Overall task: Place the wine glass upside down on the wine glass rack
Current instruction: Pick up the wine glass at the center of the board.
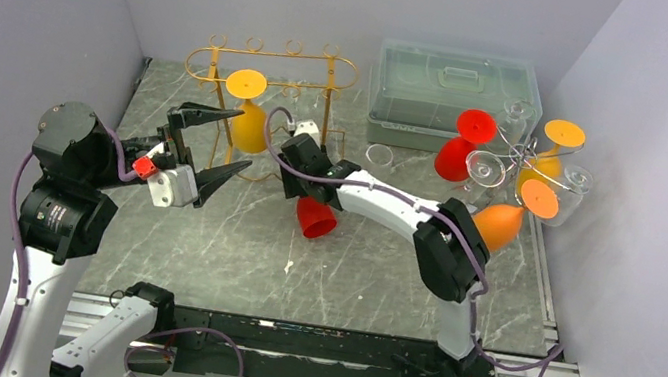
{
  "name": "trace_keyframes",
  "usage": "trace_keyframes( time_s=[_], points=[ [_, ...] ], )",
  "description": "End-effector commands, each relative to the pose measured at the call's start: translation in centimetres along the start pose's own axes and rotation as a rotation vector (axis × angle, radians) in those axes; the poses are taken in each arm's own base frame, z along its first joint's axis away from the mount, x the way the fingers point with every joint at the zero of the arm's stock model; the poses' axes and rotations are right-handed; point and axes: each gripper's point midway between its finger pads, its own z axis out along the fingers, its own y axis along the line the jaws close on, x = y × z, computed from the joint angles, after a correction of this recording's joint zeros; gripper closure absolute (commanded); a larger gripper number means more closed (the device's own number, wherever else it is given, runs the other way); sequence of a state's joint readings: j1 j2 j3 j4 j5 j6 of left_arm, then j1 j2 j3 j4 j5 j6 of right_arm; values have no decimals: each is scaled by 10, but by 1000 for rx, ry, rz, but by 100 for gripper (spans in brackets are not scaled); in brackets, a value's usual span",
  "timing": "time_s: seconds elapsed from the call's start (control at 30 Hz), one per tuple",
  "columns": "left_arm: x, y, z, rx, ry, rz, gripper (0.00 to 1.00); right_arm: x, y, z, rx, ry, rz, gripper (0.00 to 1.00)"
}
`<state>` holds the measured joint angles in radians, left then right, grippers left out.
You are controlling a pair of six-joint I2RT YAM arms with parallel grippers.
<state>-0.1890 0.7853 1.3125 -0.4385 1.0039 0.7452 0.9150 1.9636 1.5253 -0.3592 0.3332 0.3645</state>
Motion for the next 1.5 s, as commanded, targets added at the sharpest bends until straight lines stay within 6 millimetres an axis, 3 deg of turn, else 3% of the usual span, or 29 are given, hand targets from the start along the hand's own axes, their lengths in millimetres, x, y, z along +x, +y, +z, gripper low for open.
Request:
trace_keyframes(
  time_s=[0.0,0.13,0.23,0.47,0.63,0.93,1.17,1.4,1.47],
  points=[
    [-2,1,0,2,-8,18,25,-28,-6,5,-3,-63,12,40],
    [-2,1,0,2,-8,18,25,-36,-1,5,-35,-88,126,34],
    [-2,1,0,2,-8,18,25,-38,0,-1,-34,-113,309,34],
    [-2,1,0,2,-8,18,25,-37,-14,6,35,-143,722,48],
    [-2,1,0,2,-8,18,25,-36,-26,11,67,-201,898,50],
    [-2,1,0,2,-8,18,25,-45,-27,7,-17,-305,1065,48],
    [-2,1,0,2,-8,18,25,-41,-27,3,-133,-367,1291,49],
    [-2,1,0,2,-8,18,25,-62,-15,15,-137,-367,1271,47],
    [-2,1,0,2,-8,18,25,-60,-12,22,-123,-343,1246,46]
  ],
)
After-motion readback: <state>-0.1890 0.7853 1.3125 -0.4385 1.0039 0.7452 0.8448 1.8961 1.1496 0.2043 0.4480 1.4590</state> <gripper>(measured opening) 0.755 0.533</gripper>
